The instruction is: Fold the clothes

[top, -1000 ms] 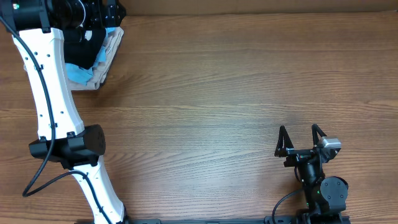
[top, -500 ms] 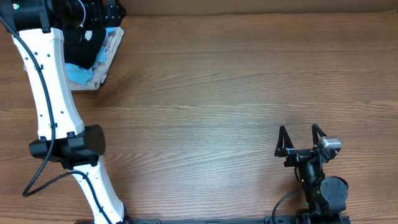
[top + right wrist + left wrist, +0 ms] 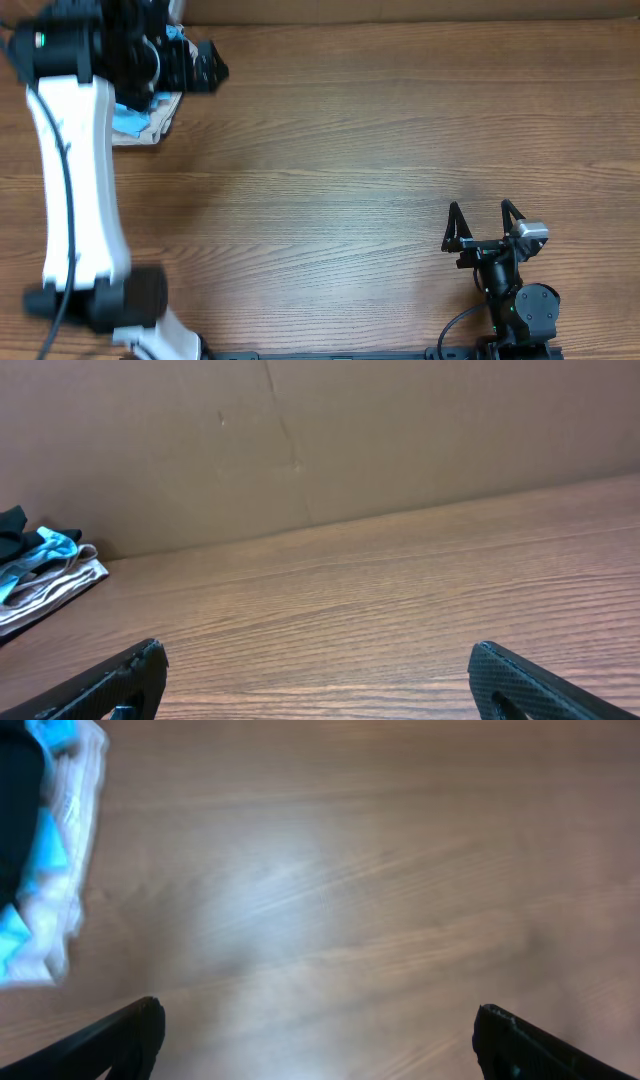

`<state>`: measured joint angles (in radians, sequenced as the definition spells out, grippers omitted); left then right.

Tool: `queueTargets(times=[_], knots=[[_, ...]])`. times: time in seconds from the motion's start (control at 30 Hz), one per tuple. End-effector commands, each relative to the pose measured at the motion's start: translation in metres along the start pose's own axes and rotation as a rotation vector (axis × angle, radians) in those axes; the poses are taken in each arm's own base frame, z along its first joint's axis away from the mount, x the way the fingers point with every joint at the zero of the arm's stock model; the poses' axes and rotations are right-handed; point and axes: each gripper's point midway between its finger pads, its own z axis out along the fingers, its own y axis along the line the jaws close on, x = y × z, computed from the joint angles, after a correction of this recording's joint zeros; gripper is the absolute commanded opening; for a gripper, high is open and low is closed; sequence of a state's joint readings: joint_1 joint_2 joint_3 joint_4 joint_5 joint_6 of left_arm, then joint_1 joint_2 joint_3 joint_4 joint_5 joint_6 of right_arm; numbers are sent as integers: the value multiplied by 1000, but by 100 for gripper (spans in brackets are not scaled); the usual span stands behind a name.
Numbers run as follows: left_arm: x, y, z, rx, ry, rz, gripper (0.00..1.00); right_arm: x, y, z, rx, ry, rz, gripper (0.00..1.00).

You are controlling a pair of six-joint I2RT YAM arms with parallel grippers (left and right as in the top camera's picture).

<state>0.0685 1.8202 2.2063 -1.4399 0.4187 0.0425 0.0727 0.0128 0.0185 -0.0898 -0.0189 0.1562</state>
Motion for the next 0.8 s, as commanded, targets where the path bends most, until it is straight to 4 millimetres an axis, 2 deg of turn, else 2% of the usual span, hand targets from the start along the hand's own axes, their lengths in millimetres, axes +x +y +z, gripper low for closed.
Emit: queueTargets(times=[0.0,0.07,0.2,0.37,0.5,0.77], knots=[[47,-14,-43,-62,-28,22,100,1,-2,0,8,-8,1,100],[71,-17,-52,-71,-43,30,100,1,-2,0,7,-8,1,100],[103,-22,-58,-67,-144,72,100,1,-2,0,8,-8,1,100],[140,-19,-44,-63,-300,136,100,1,-2,0,8,-8,1,100],[174,-8,-30,-102,-449,189,100,1,-2,0,7,-8,1,100],[201,3,-24,-156,-721,274,100,1,-2,0,7,-8,1,100]])
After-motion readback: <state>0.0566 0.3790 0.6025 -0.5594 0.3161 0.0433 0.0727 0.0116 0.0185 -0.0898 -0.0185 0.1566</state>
